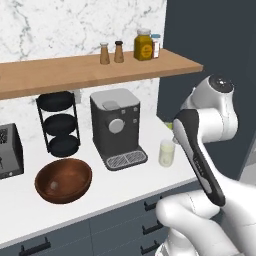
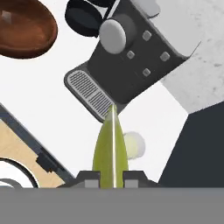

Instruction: Grab a lemon wedge from the fridge and one ice cube from the ice bowl, and put them in the glass of lemonade.

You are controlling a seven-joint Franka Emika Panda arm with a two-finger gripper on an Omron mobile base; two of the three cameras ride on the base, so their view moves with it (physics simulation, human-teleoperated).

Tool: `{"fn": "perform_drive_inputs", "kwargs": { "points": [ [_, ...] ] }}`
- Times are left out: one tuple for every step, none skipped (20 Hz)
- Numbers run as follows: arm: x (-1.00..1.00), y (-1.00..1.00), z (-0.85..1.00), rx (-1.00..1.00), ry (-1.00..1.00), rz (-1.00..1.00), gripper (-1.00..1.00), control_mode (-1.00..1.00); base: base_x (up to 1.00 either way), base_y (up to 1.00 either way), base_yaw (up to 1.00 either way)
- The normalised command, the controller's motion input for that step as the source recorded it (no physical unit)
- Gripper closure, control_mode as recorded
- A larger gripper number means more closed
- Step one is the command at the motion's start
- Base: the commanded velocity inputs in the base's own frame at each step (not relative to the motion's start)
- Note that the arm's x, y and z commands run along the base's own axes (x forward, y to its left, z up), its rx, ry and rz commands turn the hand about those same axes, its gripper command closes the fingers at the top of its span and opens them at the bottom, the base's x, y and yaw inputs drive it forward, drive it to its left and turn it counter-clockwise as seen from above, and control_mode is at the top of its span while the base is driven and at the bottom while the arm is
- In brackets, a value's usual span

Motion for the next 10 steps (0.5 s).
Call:
{"fn": "perform_drive_inputs", "kwargs": {
  "points": [
    [-0.17, 0.00, -0.18, -0.46, 0.07, 0.49, 1.00, -1.00, 0.00, 0.00, 0.00],
    [-0.14, 0.00, -0.19, -0.50, 0.09, 0.46, 1.00, -1.00, 0.00, 0.00, 0.00],
    [-0.14, 0.00, -0.14, -0.53, 0.11, 0.42, 1.00, -1.00, 0.00, 0.00, 0.00],
    [-0.10, 0.00, -0.14, -0.56, 0.14, 0.39, 1.00, -1.00, 0.00, 0.00, 0.00],
    [-0.12, 0.00, -0.13, -0.59, 0.13, 0.37, 1.00, -1.00, 0.00, 0.00, 0.00],
    [-0.04, 0.00, -0.07, -0.61, 0.11, 0.33, 1.00, -1.00, 0.00, 0.00, 0.00],
    [0.00, 0.00, -0.04, -0.63, 0.09, 0.31, 1.00, -1.00, 0.00, 0.00, 0.00],
    [0.00, 0.00, -0.05, -0.63, 0.09, 0.32, 1.00, -1.00, 0.00, 0.00, 0.00],
    [0.00, 0.00, -0.06, -0.63, 0.09, 0.33, 1.00, -1.00, 0.00, 0.00, 0.00],
    [0.00, 0.00, -0.05, -0.61, 0.11, 0.35, 1.00, -1.00, 0.00, 0.00, 0.00]
  ]
}}
